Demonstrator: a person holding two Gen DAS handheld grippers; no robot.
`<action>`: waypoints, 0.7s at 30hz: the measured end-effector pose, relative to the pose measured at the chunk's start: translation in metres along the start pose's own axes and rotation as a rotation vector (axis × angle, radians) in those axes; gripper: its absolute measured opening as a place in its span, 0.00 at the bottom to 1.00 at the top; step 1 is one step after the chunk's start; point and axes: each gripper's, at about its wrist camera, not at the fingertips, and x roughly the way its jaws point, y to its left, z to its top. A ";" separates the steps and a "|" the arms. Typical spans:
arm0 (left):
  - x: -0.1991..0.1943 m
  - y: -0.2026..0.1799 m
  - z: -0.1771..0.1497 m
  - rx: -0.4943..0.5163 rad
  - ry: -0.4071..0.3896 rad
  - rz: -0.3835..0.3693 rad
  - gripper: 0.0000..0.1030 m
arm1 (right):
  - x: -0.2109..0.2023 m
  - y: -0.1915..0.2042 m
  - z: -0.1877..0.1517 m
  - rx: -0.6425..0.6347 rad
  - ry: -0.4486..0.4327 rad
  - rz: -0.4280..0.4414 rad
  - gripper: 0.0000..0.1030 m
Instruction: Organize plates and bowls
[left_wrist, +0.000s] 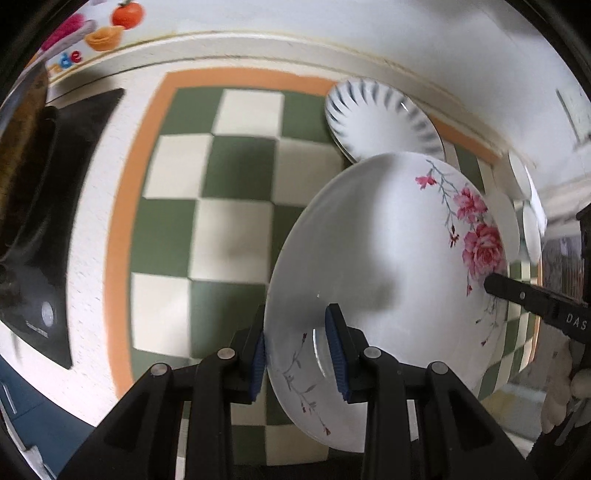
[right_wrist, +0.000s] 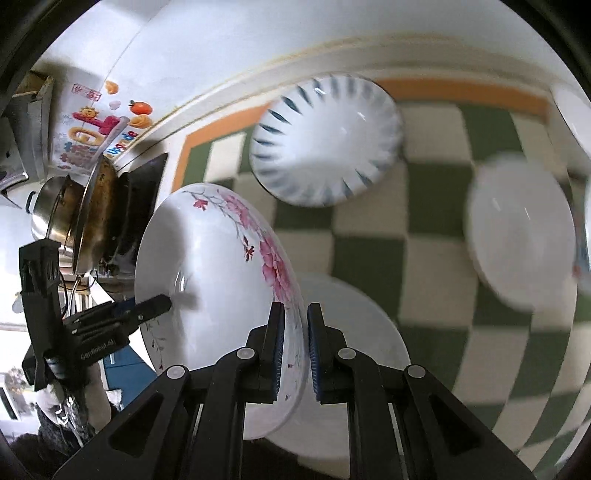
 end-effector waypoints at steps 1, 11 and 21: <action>0.004 -0.005 -0.003 0.008 0.013 -0.005 0.27 | 0.001 -0.009 -0.008 0.023 0.006 0.006 0.14; 0.047 -0.044 -0.017 0.109 0.112 0.063 0.27 | 0.021 -0.071 -0.071 0.133 0.061 -0.006 0.14; 0.058 -0.057 -0.006 0.158 0.114 0.133 0.28 | 0.035 -0.088 -0.086 0.161 0.089 0.004 0.14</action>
